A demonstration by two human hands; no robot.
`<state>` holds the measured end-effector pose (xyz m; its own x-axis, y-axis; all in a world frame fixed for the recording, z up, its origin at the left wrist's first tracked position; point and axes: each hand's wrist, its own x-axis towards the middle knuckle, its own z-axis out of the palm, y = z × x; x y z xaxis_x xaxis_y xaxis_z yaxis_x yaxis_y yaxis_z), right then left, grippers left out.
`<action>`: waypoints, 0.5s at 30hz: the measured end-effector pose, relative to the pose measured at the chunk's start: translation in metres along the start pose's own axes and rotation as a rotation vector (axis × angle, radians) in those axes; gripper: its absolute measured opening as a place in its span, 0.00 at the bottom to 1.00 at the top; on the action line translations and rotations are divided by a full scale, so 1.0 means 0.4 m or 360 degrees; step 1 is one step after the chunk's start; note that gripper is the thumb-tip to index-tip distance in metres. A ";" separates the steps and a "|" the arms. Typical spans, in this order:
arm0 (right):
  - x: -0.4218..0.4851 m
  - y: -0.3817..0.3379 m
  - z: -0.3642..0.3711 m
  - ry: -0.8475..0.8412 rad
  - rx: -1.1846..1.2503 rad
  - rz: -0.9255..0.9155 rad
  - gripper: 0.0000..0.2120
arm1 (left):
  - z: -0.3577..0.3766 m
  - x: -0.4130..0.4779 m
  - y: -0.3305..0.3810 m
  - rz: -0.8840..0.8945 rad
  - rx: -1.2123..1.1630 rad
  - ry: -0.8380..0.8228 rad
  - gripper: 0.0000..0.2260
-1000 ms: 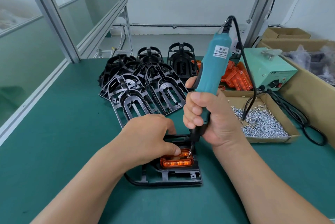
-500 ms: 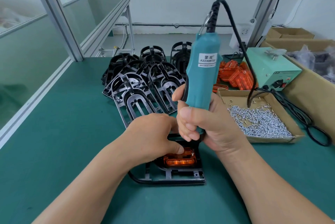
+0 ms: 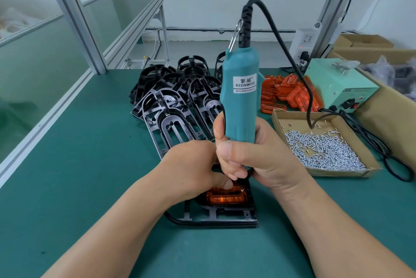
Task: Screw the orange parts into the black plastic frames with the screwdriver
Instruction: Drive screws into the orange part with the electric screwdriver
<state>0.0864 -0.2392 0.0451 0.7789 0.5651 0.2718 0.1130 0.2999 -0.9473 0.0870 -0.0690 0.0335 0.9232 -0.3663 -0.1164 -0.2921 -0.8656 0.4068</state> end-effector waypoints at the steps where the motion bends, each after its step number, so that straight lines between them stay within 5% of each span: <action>1: 0.000 0.001 -0.002 -0.0012 -0.0003 0.0013 0.06 | 0.001 0.000 -0.001 -0.0006 -0.0014 0.0000 0.13; 15: 0.002 0.004 -0.034 0.0048 0.0096 -0.0236 0.20 | -0.009 -0.003 0.011 0.0086 0.0080 0.0023 0.16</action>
<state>0.0955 -0.2488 0.0415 0.7747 0.4881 0.4020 0.1915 0.4248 -0.8848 0.0856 -0.0711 0.0386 0.9091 -0.4082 -0.0825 -0.3534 -0.8609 0.3660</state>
